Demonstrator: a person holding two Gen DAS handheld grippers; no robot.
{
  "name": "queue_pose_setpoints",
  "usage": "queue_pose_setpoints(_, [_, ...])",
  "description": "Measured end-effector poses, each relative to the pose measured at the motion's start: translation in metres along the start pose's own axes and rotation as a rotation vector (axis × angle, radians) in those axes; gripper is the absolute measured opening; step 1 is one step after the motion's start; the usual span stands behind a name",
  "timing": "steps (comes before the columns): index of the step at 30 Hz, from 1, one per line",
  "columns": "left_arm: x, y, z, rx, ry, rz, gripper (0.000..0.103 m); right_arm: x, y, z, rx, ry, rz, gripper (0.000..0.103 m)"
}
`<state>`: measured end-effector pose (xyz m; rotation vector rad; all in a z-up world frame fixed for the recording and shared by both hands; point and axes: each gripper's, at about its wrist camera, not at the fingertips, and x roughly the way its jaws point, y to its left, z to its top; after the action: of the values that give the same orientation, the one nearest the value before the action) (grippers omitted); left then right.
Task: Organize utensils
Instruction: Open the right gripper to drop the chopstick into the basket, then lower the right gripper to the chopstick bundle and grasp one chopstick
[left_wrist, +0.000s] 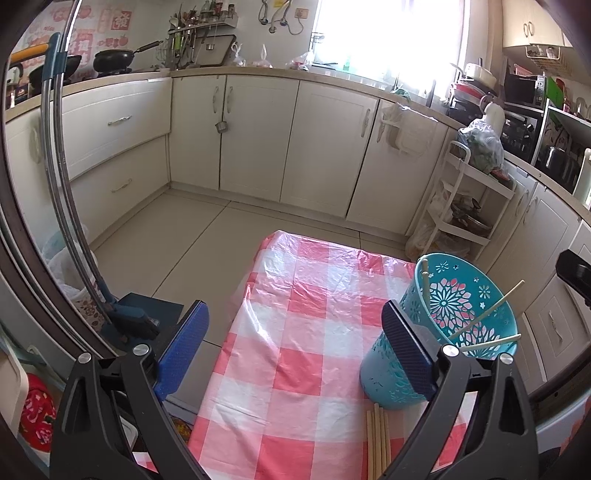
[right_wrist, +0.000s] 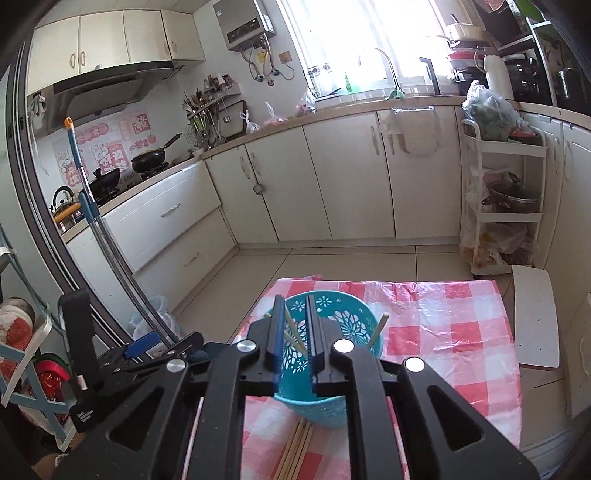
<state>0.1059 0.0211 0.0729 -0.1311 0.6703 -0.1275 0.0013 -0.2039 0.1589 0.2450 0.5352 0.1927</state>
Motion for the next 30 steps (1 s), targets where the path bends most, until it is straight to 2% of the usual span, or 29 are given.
queue_pose_setpoints(4, [0.000, 0.001, 0.000, -0.001, -0.002, 0.001, 0.091, -0.020, 0.011, -0.018, -0.009, -0.022, 0.007, 0.015])
queue_pose_setpoints(8, [-0.001, 0.001, 0.000, 0.000, -0.002, 0.001, 0.091, -0.030, 0.019, -0.044, -0.027, -0.025, -0.011, 0.033])
queue_pose_setpoints(10, [0.000, 0.001, 0.000, 0.002, -0.003, 0.002, 0.091, -0.025, 0.021, -0.060, -0.039, 0.010, -0.016, 0.037])
queue_pose_setpoints(17, [-0.003, 0.004, 0.001, 0.004, -0.006, 0.005, 0.093, 0.010, 0.009, -0.113, -0.015, 0.167, -0.069, 0.037])
queue_pose_setpoints(21, [-0.003, 0.004, 0.000, 0.002, -0.005, 0.005, 0.094, 0.031, 0.000, -0.137, 0.018, 0.251, -0.085, 0.031])
queue_pose_setpoints(25, [-0.003, 0.006, -0.001, 0.006, -0.003, 0.009, 0.094, 0.048, -0.001, -0.156, 0.028, 0.318, -0.099, 0.028])
queue_pose_setpoints(30, [0.000, 0.007, -0.003, 0.015, 0.010, 0.022, 0.095, 0.066, 0.003, -0.170, 0.008, 0.356, -0.117, 0.024])
